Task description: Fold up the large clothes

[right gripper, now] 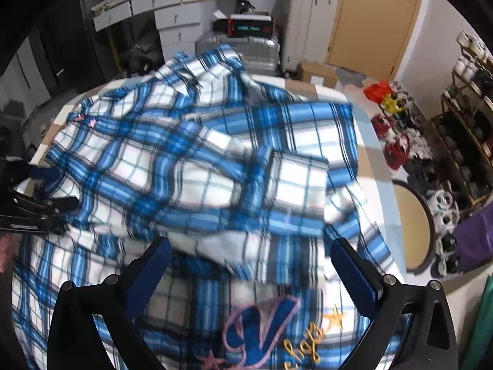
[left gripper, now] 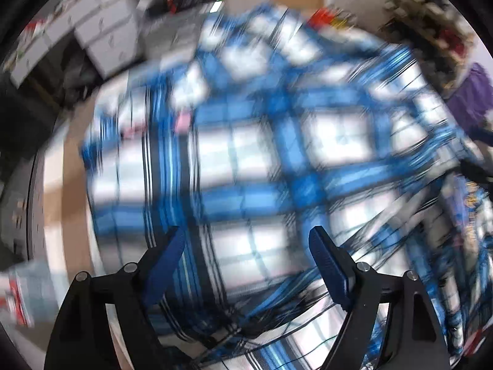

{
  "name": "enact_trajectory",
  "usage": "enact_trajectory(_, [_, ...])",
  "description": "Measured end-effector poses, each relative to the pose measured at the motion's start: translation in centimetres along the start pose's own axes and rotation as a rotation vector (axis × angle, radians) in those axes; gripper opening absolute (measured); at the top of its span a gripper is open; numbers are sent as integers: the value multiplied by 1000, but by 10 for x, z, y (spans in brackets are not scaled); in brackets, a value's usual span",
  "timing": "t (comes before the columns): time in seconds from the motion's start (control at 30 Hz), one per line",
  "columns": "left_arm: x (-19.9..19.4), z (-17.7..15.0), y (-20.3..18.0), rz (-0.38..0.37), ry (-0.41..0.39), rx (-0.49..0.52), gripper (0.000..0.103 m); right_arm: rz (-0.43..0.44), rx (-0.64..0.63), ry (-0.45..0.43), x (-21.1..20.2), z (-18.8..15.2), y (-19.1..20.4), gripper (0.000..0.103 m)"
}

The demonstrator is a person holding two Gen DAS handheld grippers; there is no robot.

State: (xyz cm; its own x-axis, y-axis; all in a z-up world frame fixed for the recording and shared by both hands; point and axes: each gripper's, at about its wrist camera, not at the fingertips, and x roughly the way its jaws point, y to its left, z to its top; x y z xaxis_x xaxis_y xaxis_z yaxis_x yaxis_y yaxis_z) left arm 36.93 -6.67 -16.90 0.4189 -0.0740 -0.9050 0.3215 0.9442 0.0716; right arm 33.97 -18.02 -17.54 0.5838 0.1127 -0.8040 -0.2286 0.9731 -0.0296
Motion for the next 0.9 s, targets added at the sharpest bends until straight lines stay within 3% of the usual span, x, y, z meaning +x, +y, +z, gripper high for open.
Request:
enact_trajectory(0.1, [1, 13, -2, 65, -13, 25, 80, -15, 5, -13, 15, 20, 7, 103])
enact_trajectory(0.2, [37, 21, 13, 68, 78, -20, 80, -84, -14, -4, 42, 37, 15, 103])
enact_trajectory(0.3, [46, 1, 25, -4, 99, -90, 83, -111, -23, 69, 71, 36, 13, 97])
enact_trajectory(0.43, [46, -7, 28, -17, 93, -73, 83, -32, 26, 114, 79, 26, 1, 96])
enact_trajectory(0.5, [42, -12, 24, 9, 90, -61, 83, -12, 42, 120, 67, 22, -4, 95])
enact_trajectory(0.57, [25, -25, 18, 10, 79, -61, 83, 24, 77, 59, 37, 12, -12, 95])
enact_trajectory(0.77, [18, -73, 13, -59, 151, -76, 82, 162, 210, -62, -52, -40, -24, 96])
enact_trajectory(0.83, [9, -89, 7, -17, 88, -44, 84, 200, 257, -101, -77, -60, -25, 96])
enact_trajectory(0.9, [1, -102, 8, -9, 96, -84, 83, 216, 299, -150, -103, -79, -22, 97])
